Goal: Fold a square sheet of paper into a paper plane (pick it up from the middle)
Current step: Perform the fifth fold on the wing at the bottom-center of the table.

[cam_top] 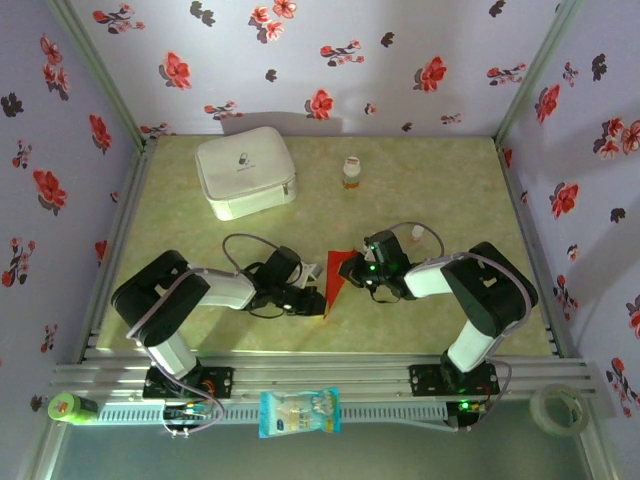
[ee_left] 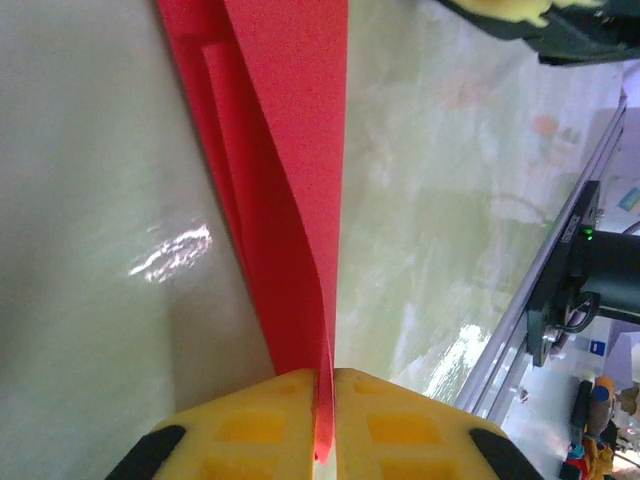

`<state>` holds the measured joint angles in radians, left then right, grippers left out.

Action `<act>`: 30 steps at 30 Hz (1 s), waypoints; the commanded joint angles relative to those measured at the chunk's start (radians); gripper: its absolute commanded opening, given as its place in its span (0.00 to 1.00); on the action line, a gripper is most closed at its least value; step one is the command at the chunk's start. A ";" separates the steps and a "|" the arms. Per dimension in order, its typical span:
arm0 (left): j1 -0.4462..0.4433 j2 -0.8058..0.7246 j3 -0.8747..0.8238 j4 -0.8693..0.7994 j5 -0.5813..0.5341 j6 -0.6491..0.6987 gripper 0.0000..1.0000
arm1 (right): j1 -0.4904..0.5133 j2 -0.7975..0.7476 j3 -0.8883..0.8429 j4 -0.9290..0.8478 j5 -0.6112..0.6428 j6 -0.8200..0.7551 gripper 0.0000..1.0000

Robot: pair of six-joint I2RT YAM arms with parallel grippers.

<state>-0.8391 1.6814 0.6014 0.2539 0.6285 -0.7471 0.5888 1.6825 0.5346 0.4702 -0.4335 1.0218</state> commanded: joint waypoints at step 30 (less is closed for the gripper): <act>-0.035 -0.072 0.222 -0.191 -0.141 0.013 0.02 | 0.019 0.075 0.019 -0.075 0.068 -0.002 0.08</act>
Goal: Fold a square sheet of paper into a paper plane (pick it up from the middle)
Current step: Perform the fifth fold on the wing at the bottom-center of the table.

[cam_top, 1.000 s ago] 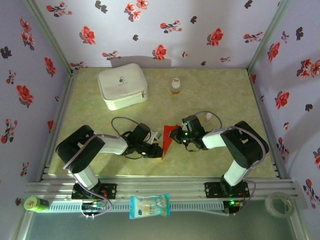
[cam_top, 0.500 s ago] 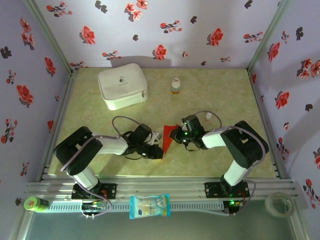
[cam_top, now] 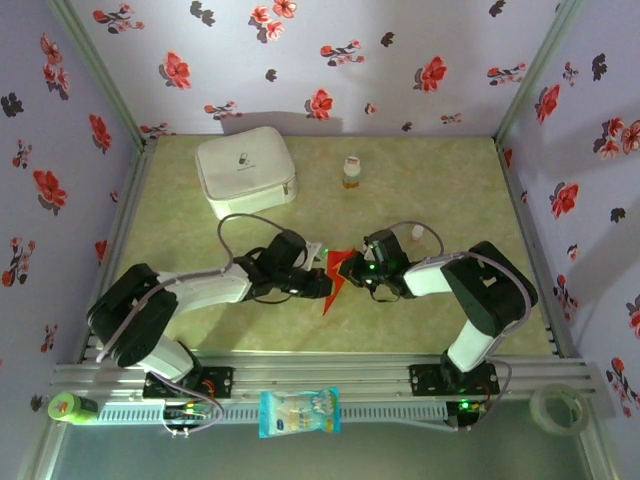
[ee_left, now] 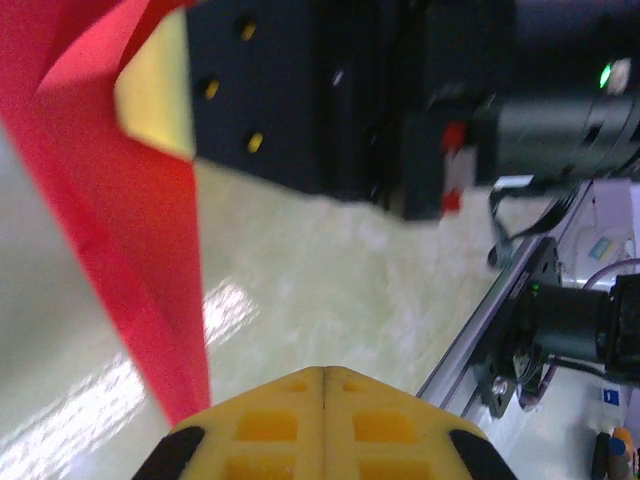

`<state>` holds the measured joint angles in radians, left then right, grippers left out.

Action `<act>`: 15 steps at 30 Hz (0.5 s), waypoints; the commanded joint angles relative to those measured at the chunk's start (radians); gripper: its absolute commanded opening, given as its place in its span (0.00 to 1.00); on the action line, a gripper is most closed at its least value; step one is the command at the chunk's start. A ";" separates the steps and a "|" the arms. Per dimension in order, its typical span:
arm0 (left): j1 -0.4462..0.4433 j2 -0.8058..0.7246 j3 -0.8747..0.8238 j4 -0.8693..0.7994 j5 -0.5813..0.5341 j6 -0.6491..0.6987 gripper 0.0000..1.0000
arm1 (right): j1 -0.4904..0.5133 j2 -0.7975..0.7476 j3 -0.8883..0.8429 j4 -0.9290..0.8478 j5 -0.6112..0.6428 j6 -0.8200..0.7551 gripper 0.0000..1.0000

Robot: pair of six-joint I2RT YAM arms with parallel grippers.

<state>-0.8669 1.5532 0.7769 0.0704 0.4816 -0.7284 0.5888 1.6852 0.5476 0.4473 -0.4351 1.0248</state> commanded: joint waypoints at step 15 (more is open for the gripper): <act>-0.013 0.223 0.070 0.029 -0.015 -0.008 0.02 | 0.022 0.076 0.011 -0.053 0.070 -0.003 0.08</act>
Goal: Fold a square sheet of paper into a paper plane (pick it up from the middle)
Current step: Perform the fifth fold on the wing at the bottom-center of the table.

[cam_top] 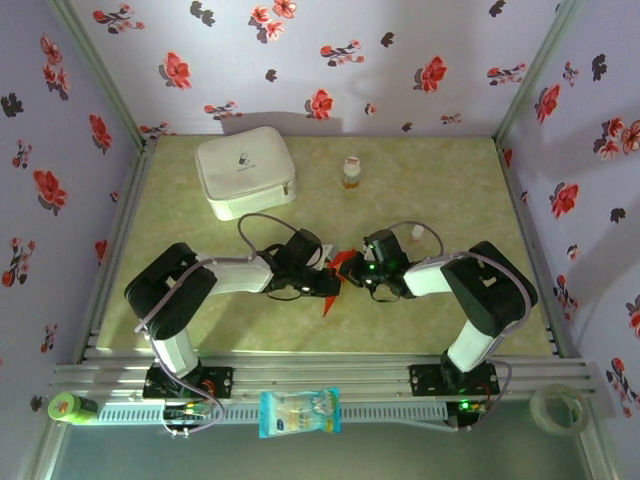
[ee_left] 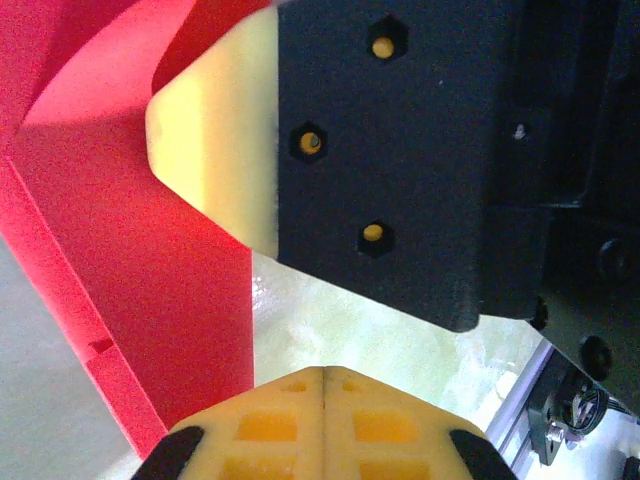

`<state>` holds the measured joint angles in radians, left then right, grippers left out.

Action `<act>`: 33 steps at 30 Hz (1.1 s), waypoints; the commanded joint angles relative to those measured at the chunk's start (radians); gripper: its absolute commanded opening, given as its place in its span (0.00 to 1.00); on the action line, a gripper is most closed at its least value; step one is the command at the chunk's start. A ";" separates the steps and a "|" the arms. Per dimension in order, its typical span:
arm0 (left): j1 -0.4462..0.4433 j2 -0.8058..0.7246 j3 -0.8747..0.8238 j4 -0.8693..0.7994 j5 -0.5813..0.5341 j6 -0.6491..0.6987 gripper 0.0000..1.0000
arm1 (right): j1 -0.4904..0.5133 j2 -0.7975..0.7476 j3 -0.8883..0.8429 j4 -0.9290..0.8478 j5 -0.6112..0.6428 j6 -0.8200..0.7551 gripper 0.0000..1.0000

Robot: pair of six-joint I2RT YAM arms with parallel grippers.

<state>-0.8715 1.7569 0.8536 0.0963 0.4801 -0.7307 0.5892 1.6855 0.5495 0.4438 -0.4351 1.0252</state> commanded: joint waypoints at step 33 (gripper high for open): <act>-0.092 -0.166 -0.229 -0.083 -0.116 -0.026 0.03 | 0.024 0.091 0.011 -0.050 0.072 -0.001 0.08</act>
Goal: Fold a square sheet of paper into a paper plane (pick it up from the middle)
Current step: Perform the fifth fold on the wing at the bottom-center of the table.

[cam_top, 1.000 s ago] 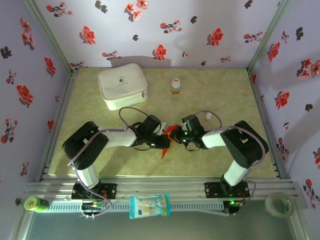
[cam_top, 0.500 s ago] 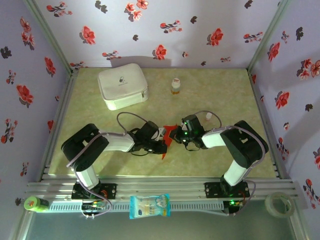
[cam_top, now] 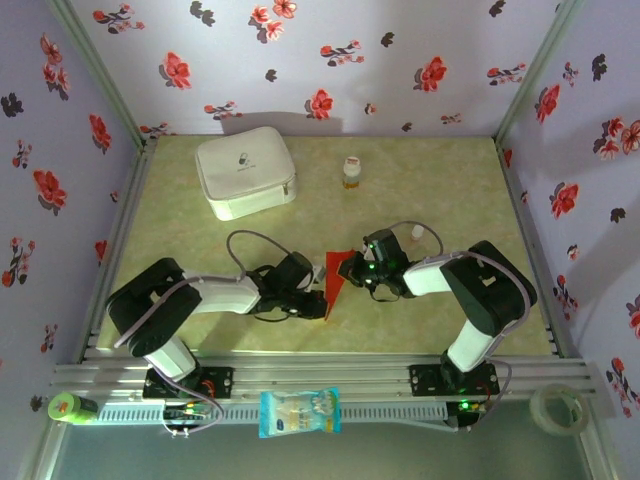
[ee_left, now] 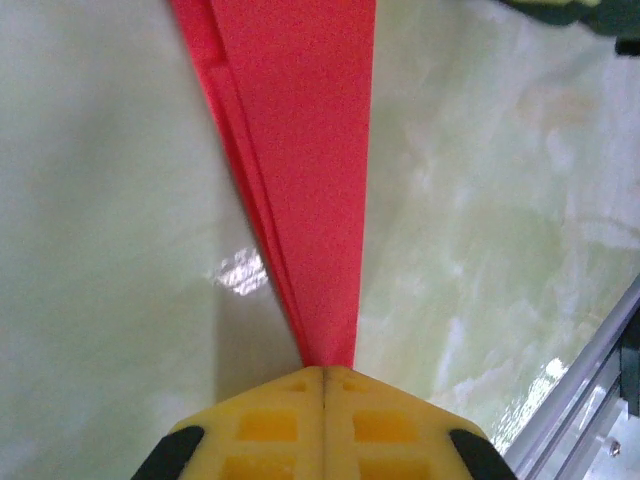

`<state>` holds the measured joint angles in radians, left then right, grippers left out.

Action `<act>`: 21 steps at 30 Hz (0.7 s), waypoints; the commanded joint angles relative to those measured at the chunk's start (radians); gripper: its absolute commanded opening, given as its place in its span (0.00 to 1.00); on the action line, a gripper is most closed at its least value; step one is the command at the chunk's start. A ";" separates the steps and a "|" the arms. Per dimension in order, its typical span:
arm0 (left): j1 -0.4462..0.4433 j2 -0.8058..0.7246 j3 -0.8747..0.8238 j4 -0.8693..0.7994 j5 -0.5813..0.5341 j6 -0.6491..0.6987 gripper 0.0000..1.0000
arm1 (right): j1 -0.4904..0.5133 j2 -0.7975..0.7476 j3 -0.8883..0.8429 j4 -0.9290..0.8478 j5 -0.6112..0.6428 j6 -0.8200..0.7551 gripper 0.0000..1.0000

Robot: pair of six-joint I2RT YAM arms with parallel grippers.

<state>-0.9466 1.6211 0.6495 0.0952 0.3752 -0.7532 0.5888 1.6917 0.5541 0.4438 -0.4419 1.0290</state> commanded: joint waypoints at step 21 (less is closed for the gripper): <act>-0.009 0.067 0.169 0.049 0.009 -0.048 0.06 | 0.034 0.088 0.010 -0.048 0.083 0.002 0.08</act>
<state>-0.9558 1.6417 0.7940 0.1349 0.3595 -0.7918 0.5892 1.6936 0.5560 0.4438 -0.4419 1.0321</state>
